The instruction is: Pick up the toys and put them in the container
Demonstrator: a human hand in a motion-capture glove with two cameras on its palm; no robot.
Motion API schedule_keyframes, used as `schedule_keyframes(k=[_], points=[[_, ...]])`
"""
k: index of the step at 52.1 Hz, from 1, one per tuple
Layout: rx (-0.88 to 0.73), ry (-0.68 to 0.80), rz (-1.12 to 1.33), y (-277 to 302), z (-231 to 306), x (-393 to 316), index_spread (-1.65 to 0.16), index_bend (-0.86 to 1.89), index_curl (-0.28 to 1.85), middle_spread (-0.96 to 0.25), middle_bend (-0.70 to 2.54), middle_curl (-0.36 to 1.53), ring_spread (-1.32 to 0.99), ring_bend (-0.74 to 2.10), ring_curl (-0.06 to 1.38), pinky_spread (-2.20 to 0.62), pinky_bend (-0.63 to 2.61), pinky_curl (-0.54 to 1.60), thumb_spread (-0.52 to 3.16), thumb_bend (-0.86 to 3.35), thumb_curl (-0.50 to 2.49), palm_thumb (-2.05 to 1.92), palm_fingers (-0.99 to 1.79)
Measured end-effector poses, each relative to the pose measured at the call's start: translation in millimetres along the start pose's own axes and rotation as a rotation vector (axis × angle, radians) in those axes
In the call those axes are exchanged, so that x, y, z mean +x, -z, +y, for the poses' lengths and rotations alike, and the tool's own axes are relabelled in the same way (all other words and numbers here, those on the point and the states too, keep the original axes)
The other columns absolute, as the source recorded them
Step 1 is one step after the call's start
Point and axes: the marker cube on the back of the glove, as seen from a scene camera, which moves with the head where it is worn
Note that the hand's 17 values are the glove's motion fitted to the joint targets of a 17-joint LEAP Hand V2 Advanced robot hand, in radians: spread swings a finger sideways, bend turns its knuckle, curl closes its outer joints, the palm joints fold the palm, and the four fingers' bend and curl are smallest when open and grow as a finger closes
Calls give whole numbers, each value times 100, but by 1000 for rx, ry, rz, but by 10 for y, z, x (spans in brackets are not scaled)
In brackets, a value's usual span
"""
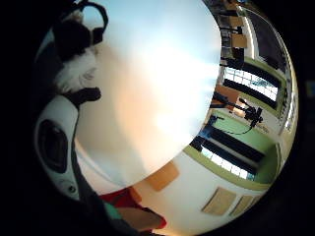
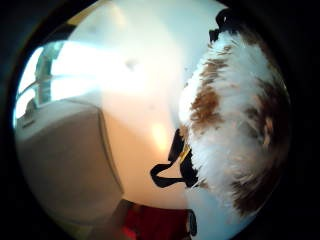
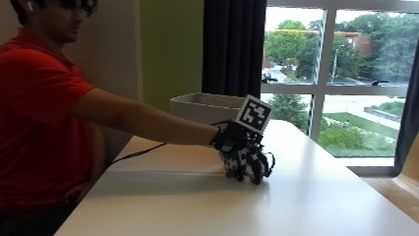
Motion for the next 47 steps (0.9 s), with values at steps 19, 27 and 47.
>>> schedule_keyframes(k=[19,27,47], points=[[235,47,32,-124,133,69,-42,29,59,-29,27,25,-39,79,37,-42,107,34,108,7,53,51,95],[301,77,-38,-135,216,19,-43,28,65,-36,33,29,-45,80,38,-45,97,32,95,5,61,56,104],[376,58,-206,70,488,2,-46,25,82,-42,45,40,-48,81,42,-47,88,32,74,0,75,62,111]])
